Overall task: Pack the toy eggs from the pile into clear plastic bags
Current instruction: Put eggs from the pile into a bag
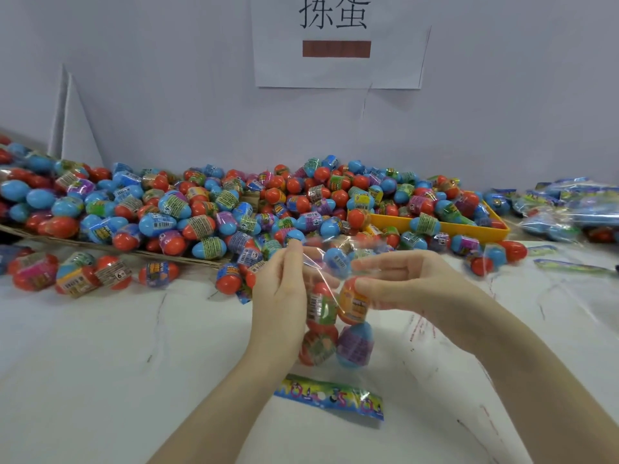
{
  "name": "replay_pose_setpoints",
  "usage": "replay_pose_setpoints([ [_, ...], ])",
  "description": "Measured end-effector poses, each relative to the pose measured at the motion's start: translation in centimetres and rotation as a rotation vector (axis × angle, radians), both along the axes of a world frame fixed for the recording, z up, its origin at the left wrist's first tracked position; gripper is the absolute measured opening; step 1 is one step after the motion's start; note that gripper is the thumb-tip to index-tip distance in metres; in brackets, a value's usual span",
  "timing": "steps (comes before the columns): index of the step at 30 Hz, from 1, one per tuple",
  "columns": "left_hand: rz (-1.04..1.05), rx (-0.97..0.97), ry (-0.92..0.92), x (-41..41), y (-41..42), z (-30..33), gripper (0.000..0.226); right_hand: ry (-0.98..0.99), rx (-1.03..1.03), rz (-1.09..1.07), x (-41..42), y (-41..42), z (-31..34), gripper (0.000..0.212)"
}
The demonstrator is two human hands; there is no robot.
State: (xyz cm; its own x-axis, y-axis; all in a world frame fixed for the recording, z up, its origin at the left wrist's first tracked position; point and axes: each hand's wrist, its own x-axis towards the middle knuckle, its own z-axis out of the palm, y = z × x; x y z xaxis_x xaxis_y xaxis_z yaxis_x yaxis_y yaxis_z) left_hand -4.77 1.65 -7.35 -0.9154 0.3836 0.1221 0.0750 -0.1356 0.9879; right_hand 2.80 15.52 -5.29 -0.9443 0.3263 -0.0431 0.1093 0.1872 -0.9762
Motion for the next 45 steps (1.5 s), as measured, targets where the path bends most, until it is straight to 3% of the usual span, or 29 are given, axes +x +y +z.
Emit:
replay_pose_setpoints([
  [5,-0.143,-0.042,-0.234,-1.2,-0.2,0.6,0.043,0.055,-0.141,-0.054,-0.3,0.2,-0.8,0.047],
  [9,-0.366,-0.076,-0.285,-2.4,-1.6,0.9,0.042,0.049,-0.175,-0.098,-0.5,-0.1,-1.0,0.040],
  [12,-0.430,-0.076,-0.218,-3.0,-2.3,0.6,0.019,0.037,-0.169,-0.077,-0.6,-0.7,-0.8,0.063],
  [16,-0.324,0.049,-0.174,-3.1,-2.1,0.1,0.014,0.015,-0.159,-0.134,-0.6,-1.1,-0.9,0.079],
  [18,-0.267,0.088,-0.167,-2.9,-1.8,0.1,0.020,0.037,-0.164,-0.172,-0.6,-1.3,-1.0,0.075],
  [23,-0.151,0.147,-0.137,-2.5,-1.4,0.1,0.013,0.162,-0.139,-0.307,-1.3,-2.1,-1.6,0.031],
  [28,-0.093,0.161,-0.134,-2.6,-1.3,0.0,0.020,0.211,-0.122,-0.327,-1.5,-2.4,-1.9,0.007],
  [33,-0.128,0.110,-0.119,-2.8,-1.6,-0.2,0.043,0.237,-0.004,-0.338,-1.7,-2.5,-2.2,0.011],
  [37,-0.201,0.060,-0.154,-3.1,-1.6,0.2,0.030,0.235,0.056,-0.333,-1.7,-2.5,-2.3,0.016],
  [40,-0.275,-0.009,-0.216,-3.6,-2.0,0.5,0.027,0.252,-0.009,-0.355,-1.6,-2.5,-2.2,0.019],
  [45,-0.224,-0.038,-0.092,-3.5,-2.2,0.3,0.010,0.231,-0.158,-0.368,-1.6,-2.5,-1.9,0.016],
])
